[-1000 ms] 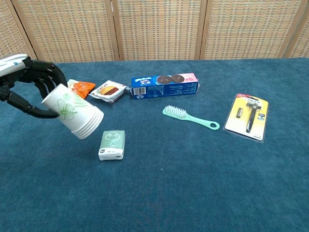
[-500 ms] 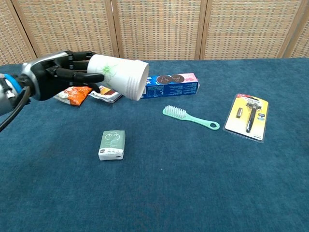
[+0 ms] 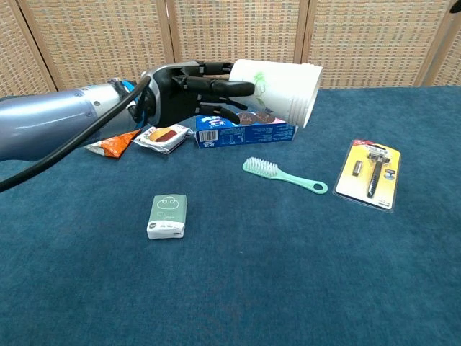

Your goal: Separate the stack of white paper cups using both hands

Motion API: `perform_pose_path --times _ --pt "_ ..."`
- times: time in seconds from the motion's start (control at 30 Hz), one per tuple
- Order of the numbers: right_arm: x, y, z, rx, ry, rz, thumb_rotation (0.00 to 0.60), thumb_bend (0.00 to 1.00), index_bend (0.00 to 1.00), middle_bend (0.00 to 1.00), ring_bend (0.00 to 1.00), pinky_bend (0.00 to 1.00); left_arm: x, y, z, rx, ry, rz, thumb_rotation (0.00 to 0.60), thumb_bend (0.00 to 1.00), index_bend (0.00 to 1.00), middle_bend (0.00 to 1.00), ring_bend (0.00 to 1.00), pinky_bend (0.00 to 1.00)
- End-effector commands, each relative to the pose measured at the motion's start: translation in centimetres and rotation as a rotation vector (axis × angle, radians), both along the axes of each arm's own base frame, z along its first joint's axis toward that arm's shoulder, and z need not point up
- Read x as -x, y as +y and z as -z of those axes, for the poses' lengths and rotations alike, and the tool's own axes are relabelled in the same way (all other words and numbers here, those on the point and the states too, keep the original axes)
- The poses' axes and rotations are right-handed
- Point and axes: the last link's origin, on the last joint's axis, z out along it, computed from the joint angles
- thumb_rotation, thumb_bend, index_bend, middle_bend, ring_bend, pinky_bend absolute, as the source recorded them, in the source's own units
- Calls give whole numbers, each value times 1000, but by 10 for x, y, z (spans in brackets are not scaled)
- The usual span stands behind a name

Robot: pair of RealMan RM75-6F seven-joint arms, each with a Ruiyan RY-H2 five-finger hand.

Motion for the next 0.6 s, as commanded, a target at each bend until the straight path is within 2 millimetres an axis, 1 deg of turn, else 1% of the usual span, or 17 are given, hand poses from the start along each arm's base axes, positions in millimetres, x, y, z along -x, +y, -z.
perform_pose_path --times 0.03,0.2,0.3,0.47,0.53,0.6 --pt "-28 -15 20 -48 23 -105 600 99 308 151 101 85 -19 7 9 21 -14 -6 600 84 504 478 444 454" --pt "-45 -22 34 -64 12 -152 600 152 338 152 117 91 -30 10 19 49 -11 -17 600 84 505 478 444 454" --pt "-57 -26 44 -67 3 -194 600 200 359 164 135 114 -38 10 26 68 -9 -16 600 84 505 478 444 454" --pt "-73 -30 56 -68 -18 -251 600 298 393 190 159 143 -43 9 33 87 -6 -16 600 93 504 478 444 454" --pt "-78 -31 61 -65 -19 -268 600 361 397 193 164 168 -43 9 35 90 -6 -22 600 97 504 478 444 454" --pt "-82 -33 64 -58 -15 -275 600 385 399 193 165 213 -43 9 36 96 -10 -29 600 98 505 478 444 454"
